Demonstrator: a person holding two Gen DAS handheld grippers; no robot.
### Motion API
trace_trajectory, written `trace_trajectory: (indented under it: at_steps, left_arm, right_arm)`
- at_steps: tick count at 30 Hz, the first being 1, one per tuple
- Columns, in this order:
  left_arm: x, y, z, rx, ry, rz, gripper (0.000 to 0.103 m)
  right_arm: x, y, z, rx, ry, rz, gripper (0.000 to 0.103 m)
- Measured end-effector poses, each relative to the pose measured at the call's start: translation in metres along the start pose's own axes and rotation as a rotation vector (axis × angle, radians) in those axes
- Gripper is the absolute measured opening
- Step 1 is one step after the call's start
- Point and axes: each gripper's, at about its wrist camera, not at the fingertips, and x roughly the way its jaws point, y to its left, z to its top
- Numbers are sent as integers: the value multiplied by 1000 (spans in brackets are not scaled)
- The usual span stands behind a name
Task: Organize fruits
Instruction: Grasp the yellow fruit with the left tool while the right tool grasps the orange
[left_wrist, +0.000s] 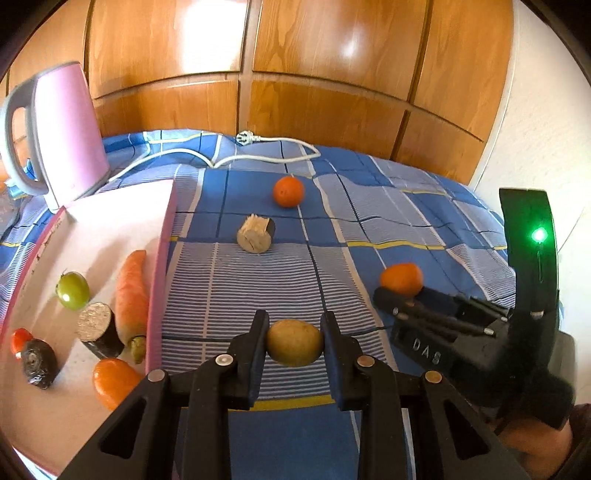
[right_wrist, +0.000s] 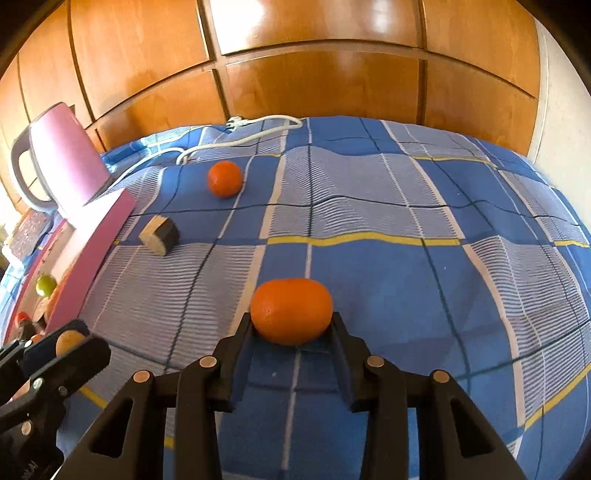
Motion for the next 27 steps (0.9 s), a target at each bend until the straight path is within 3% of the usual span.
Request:
trace_trajectory:
  at_steps: [27]
  left_arm:
    - [-32, 19, -1, -65, -52, 9, 29]
  right_arm:
    - [-13, 31, -17, -72, 38, 54, 39]
